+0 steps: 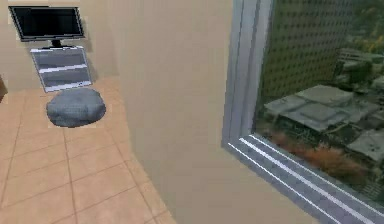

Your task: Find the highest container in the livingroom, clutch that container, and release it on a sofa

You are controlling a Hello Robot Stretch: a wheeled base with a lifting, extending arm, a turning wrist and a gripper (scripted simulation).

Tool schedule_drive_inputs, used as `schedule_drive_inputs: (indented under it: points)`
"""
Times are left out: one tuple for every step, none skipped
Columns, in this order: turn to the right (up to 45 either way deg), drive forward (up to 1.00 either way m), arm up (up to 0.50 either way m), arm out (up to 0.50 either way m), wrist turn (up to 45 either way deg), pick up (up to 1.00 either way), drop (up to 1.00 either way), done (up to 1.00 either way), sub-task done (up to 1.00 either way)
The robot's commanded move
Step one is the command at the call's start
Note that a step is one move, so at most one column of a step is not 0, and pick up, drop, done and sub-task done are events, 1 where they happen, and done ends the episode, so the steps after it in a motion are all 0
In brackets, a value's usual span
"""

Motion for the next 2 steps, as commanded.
schedule_drive_inputs:
  points:
    - [-33.0,0.00,0.00,0.00,0.0,0.00,0.00,0.00,0.00]
    - [0.0,1.00,0.00,0.00,0.0,0.00,0.00,0.00,0.00]
